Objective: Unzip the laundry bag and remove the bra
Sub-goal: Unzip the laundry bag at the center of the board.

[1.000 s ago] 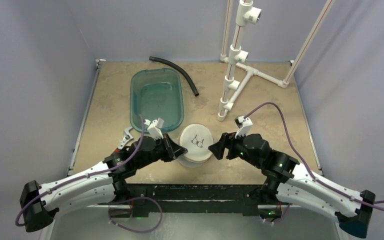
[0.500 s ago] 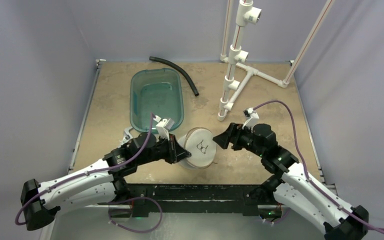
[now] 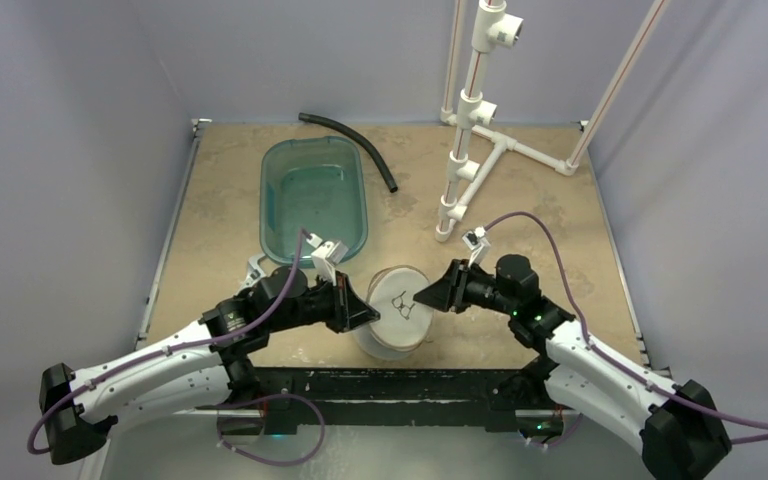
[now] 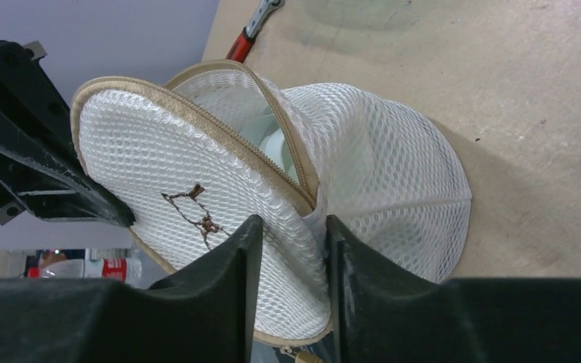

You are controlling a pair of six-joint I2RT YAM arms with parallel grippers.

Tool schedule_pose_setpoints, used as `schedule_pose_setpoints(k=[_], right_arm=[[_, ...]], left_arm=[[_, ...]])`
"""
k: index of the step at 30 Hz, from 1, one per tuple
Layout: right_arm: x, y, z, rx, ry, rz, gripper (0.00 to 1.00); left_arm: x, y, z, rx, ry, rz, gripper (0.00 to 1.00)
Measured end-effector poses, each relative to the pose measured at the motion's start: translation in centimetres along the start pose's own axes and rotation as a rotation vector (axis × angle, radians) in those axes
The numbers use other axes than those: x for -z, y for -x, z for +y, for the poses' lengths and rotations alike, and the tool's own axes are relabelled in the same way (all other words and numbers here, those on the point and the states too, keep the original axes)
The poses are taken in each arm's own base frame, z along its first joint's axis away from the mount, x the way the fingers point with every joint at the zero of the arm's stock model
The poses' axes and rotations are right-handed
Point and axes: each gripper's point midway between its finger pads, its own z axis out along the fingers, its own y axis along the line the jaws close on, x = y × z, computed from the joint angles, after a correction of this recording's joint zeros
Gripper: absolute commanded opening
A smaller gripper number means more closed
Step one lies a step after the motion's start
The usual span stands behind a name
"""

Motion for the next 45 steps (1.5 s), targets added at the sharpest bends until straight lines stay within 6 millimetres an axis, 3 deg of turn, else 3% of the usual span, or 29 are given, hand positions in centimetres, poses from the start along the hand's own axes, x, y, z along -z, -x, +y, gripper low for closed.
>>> schedule_pose_setpoints(k=[2,3,5,7,9,15,25,29,39,45], right_arm=[[-0.1,-0.2,0.4,-0.004,0.027,0.009,0.13],[0.0,-0.2,0.5,-0.003,0.035,0.011,0.01],[0.1,-0.2,0.9,-0.006,0.052,0.012,0.0],[0.4,0.0,1.3,-0.002,0.062,0.005,0.0],[0.8,0.3,1.8,0.007,0.066,-0.01,0.0],[2.1,3.6,3.2,0.019,0.027,-0.154,0.0],[3.6,6.2,2.2,-0.105,-0.053,-0.349,0.0],[4.3,6.5,1.6,-0.161,-0.084,-0.398,0.0],[4.6,5.5,-0.2,-0.234,-0.146,-0.397,0.0],[5.2,5.0,-0.3,-0.239,-0.156,-0.393,0.0]], left_arm=[[0.0,-0.1,0.2,0.0,0.007,0.006,0.05],[0.0,-0.2,0.3,0.001,0.013,0.006,0.22],[0.0,-0.1,0.7,-0.004,0.031,0.001,0.49],[0.0,0.0,0.9,-0.004,0.043,-0.008,0.63],[0.0,0.2,1.0,0.006,0.052,-0.017,0.69],[-0.2,0.8,1.4,0.063,0.082,-0.059,0.73],[-1.8,0.9,2.8,0.306,0.094,-0.149,0.74],[-2.7,1.2,2.8,0.399,0.105,-0.176,0.74],[-6.2,-1.3,1.4,0.466,0.147,-0.161,0.74],[-7.0,-0.9,-1.0,0.46,0.12,-0.212,0.72]])
